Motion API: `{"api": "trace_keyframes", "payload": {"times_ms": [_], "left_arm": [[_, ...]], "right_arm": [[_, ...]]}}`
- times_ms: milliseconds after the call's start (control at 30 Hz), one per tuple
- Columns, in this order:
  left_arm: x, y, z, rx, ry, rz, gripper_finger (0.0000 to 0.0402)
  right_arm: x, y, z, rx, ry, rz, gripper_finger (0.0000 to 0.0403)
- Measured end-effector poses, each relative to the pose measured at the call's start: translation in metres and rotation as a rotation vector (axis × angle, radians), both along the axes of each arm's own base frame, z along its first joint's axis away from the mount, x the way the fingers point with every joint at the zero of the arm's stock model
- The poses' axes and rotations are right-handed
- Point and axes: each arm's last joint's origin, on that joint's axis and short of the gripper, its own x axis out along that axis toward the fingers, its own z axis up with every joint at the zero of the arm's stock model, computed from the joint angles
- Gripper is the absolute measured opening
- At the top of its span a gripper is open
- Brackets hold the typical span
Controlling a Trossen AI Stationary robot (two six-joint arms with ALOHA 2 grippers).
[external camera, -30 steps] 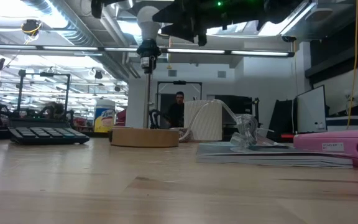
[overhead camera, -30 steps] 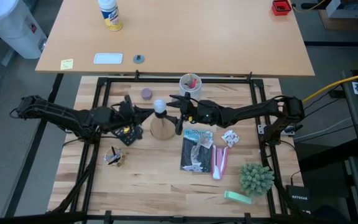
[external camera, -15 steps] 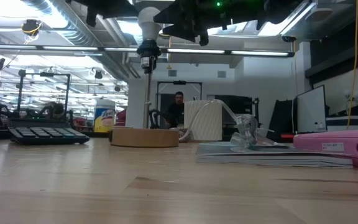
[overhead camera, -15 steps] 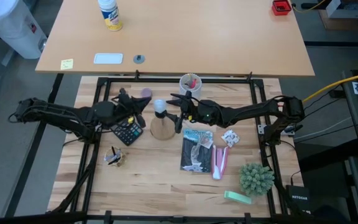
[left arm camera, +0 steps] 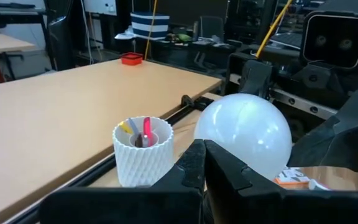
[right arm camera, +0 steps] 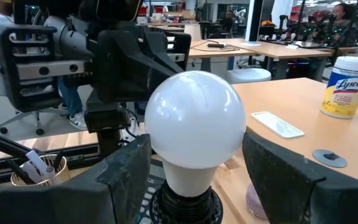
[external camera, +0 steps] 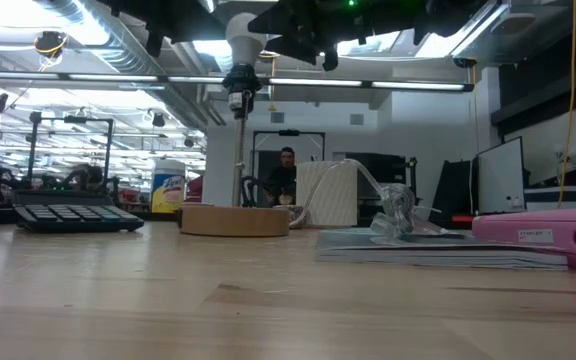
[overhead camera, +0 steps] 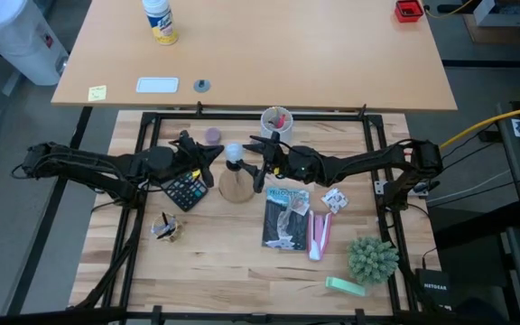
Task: Screw lightbulb
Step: Remove the lightbulb from the lamp
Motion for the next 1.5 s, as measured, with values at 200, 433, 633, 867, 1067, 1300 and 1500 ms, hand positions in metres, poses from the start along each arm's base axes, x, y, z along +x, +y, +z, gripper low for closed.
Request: {"api": "trace_keyframes", "payload": {"times_ms": [200,433,633,867,1067,1300,1500], "left_arm": [[0.000,-0.006,0.000,-0.002,0.001,-0.038,0.0001],[0.000,-0.015,-0.001,-0.005,0.003,-0.093,0.0001],[0.000,-0.016,0.002,0.011,-0.011,-0.091,0.0001],[-0.001,-0.006,0.013,0.096,-0.073,0.056,0.0001],[-0.001,0.012,0.012,0.107,-0.063,0.145,0.0001],[0.004,0.028,0.007,0.101,-0.037,0.144,0.0001],[0.011,0.032,0.000,0.073,-0.022,0.080,0.0001]], "right_arm": [[0.000,-0.001,-0.001,-0.007,0.010,-0.039,0.0255],[-0.001,-0.004,-0.001,-0.025,0.019,-0.101,0.0255],[-0.001,-0.004,-0.001,-0.025,0.025,-0.098,0.0255],[-0.001,-0.003,-0.001,-0.025,0.026,-0.088,0.0255],[-0.001,-0.003,-0.002,-0.025,0.026,-0.087,0.0255],[-0.001,-0.003,-0.001,-0.025,0.026,-0.091,0.0255],[-0.001,-0.004,-0.001,-0.026,0.025,-0.115,0.0255]]}}
